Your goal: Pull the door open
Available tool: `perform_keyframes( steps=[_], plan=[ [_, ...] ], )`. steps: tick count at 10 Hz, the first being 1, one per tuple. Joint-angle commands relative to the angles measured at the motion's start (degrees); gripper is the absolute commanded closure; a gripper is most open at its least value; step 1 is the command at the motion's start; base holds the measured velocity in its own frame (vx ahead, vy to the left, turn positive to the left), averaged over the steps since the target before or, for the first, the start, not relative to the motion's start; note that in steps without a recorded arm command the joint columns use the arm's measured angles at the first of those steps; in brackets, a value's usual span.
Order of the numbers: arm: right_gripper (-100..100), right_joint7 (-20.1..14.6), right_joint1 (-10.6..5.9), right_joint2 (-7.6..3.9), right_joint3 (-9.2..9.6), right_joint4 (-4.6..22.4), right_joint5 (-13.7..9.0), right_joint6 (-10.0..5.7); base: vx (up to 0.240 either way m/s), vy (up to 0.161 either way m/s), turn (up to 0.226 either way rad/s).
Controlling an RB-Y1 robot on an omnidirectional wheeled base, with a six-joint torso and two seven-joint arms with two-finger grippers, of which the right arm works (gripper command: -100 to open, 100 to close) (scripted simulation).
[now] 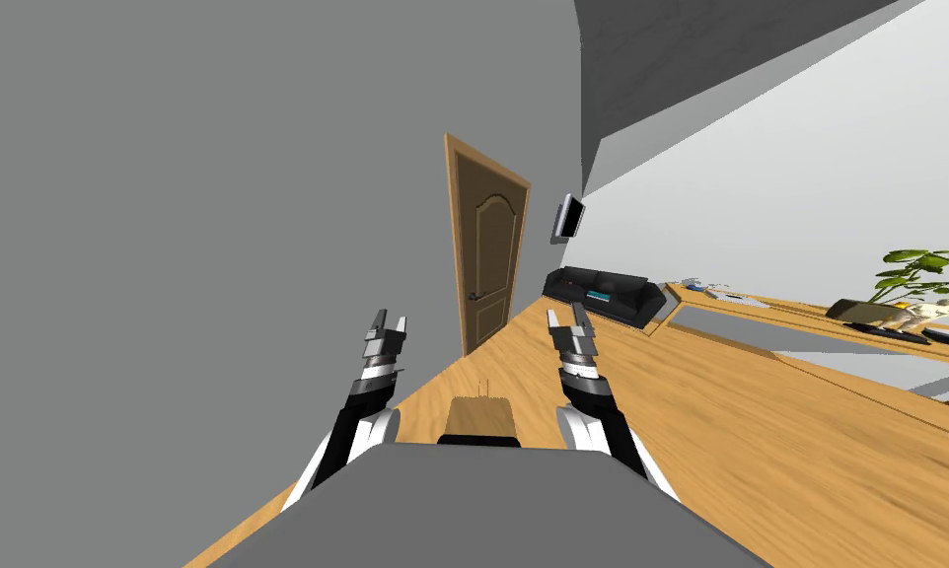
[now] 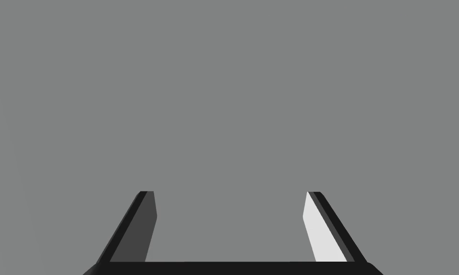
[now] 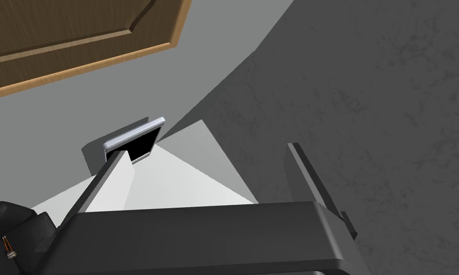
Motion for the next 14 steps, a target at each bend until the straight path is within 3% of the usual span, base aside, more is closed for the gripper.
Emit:
perform_keyframes(
  steps=[1,6,7,9,12,14],
  plan=[
    [-100,-0.17,-0.81,-0.38,-0.16,1.68,-0.1,-0.1,0.054,-0.02,0.065],
    [-100,-1.11,-4.19,-2.83,-0.02,9.73,-0.45,-1.48,0.053,-0.014,0.134],
    [-100,-1.11,-4.19,-2.83,-0.02,10.55,-0.45,-1.48,0.066,-0.024,0.059],
    [-100,-1.64,-6.11,-4.17,0.06,14.84,-0.65,-2.26,0.066,-0.027,0.166],
    [-100,-1.92,-7.11,-4.87,0.1,18.21,-0.76,-2.67,0.051,-0.019,0.089],
    [-100,-2.5,-9.19,-6.3,0.19,22.28,-0.97,-3.52,0.051,-0.023,0.157]
  ],
)
